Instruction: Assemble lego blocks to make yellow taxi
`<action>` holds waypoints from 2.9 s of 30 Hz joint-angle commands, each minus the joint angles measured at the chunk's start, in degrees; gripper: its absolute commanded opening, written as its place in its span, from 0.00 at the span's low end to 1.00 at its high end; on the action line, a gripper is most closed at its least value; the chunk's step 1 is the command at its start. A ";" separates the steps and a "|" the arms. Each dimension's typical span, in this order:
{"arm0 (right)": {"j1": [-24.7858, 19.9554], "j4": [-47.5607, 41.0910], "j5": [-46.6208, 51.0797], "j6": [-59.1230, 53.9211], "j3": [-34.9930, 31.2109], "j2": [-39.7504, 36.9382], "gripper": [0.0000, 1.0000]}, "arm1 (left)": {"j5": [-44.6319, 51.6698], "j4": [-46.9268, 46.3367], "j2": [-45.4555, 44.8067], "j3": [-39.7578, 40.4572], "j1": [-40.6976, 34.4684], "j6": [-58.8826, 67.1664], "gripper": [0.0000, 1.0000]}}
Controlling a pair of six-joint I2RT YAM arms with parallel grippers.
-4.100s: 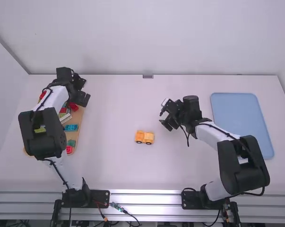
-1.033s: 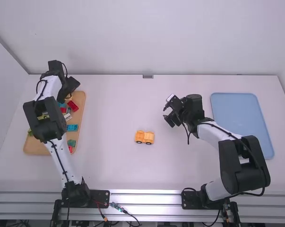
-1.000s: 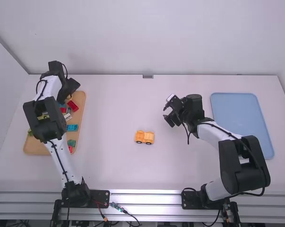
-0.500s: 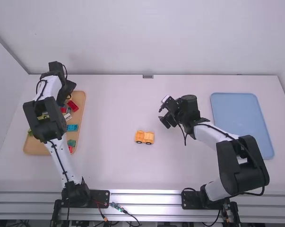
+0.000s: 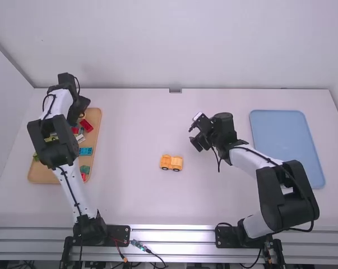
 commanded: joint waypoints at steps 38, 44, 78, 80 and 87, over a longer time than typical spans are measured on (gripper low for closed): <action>0.15 -2.66 0.52 0.37 0.72 -1.44 0.99 | -1.27 4.90 2.36 2.45 -1.11 5.81 1.00; 0.70 -2.62 0.50 0.34 0.72 -1.44 0.99 | -1.31 5.07 2.36 2.45 -1.11 3.02 1.00; 1.73 -3.53 0.57 -0.66 0.72 -1.44 0.99 | -3.45 8.48 6.71 1.68 -0.81 4.98 0.70; 1.73 -3.73 0.55 -0.68 0.72 -1.44 0.99 | -3.48 8.57 6.71 1.68 -0.79 5.01 0.67; 1.73 -4.60 0.57 -0.73 0.72 -1.44 0.99 | -3.41 8.64 6.71 1.62 -0.79 5.01 0.60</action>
